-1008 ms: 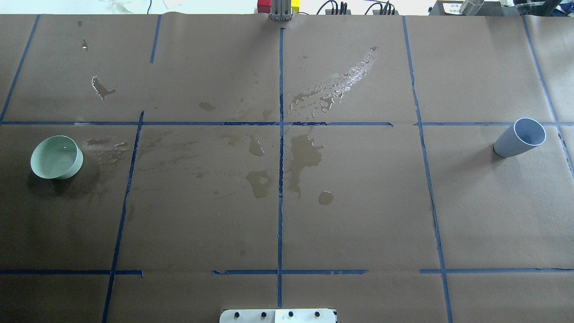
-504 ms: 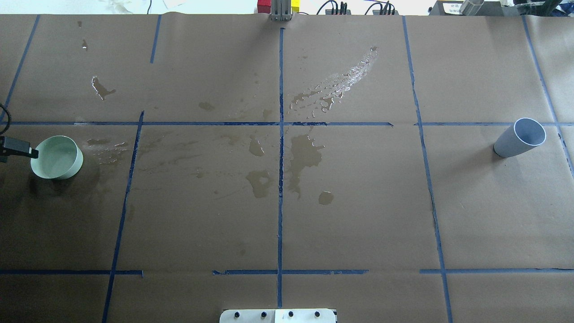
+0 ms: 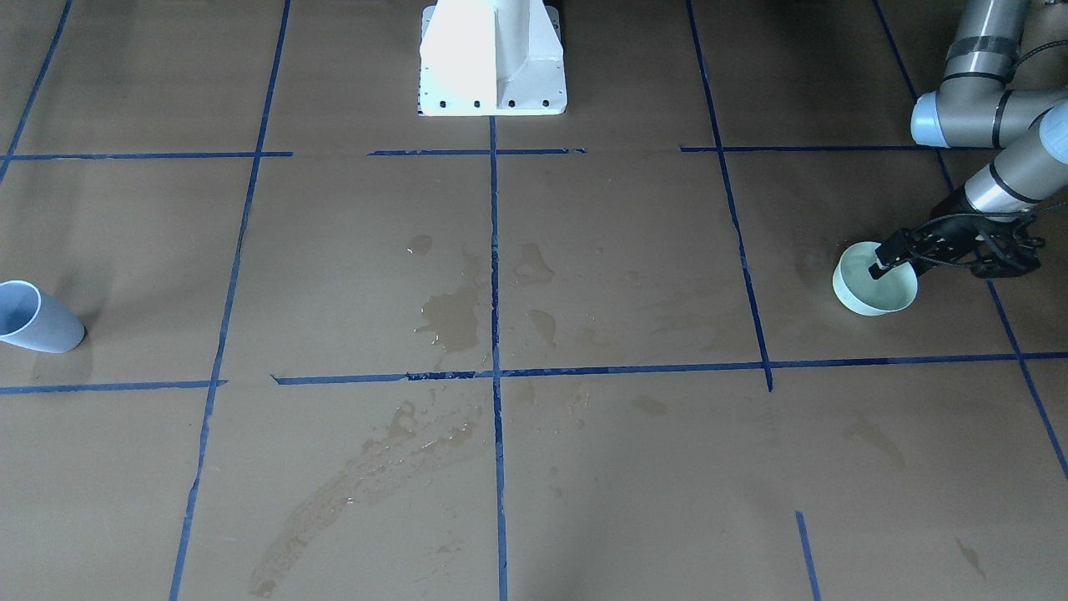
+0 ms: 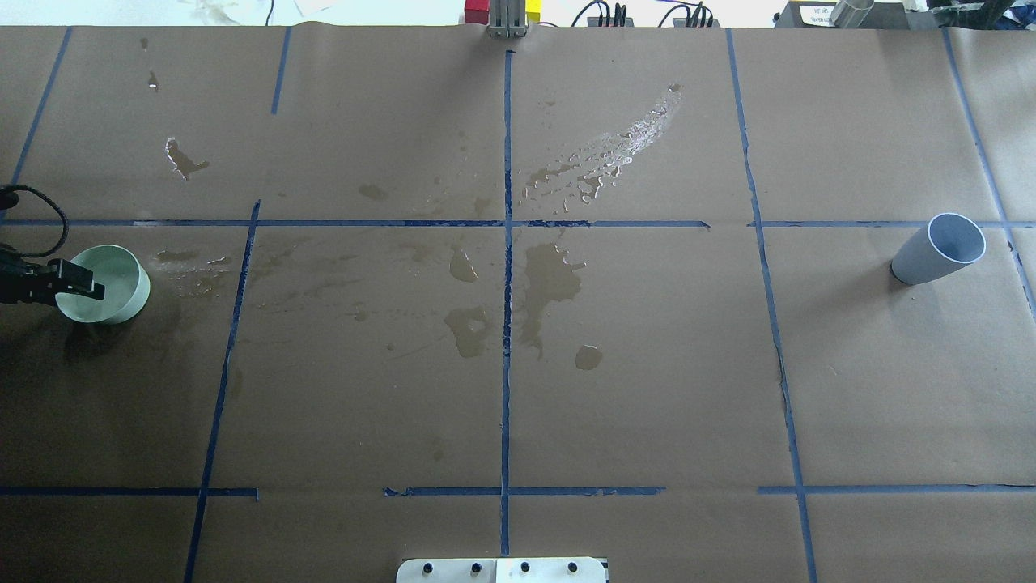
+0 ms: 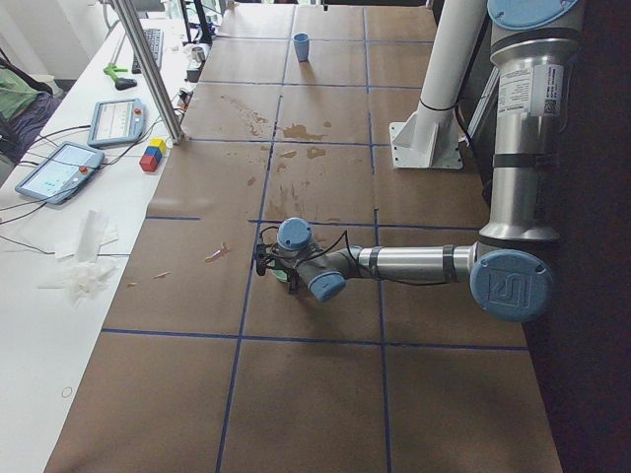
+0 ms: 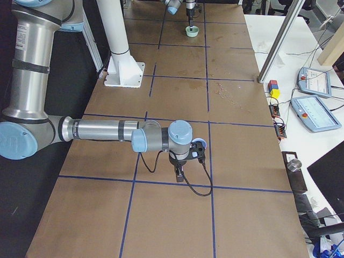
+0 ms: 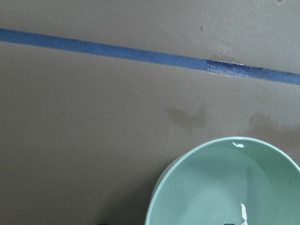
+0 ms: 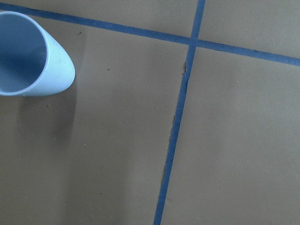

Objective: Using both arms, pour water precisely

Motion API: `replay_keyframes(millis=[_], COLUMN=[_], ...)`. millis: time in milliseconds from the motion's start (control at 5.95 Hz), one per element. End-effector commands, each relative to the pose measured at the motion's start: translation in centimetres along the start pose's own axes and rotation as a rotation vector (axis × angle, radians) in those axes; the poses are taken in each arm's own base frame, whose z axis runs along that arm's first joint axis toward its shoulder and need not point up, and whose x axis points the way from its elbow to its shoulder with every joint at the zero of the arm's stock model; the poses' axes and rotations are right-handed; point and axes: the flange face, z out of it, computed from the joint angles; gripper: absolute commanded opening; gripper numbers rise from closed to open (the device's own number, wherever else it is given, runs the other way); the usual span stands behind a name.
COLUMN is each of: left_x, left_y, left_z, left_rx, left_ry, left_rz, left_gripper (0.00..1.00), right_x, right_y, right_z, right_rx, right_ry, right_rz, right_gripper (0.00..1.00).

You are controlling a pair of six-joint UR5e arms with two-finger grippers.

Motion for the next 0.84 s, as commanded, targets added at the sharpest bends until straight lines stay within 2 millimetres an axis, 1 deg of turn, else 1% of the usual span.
replay_keyframes(millis=[0,168,336,504,672], left_x=[0.1,0.3,2.2,4.8,9.5], left_y=[0.0,0.0,-0.8,-1.9,-3.0], left_z=[0.3,0.2,0.0,-0.7,-2.5], left_rx=[-0.005,-0.011,-0.017,-0.014,0.006], left_ry=[-0.003,0.003,0.019,0.042,0.08], left_rz=[-0.007,-0.004,-0.006,0.006,-0.019], left_gripper=[0.0,0.0,0.0,0.0,0.0], right_x=[0.0,0.1,0.1,0.0,0.0], right_y=[0.0,0.0,0.0,0.0,0.0], right_z=[0.0,0.0,0.1,0.0,0.0], right_rx=[0.0,0.0,-0.001,0.001,0.001], right_ry=[0.0,0.0,0.001,0.0,0.002], right_rz=[0.0,0.002,0.001,0.001,-0.001], right_gripper=[1.0,1.0,1.0,1.0,1.0])
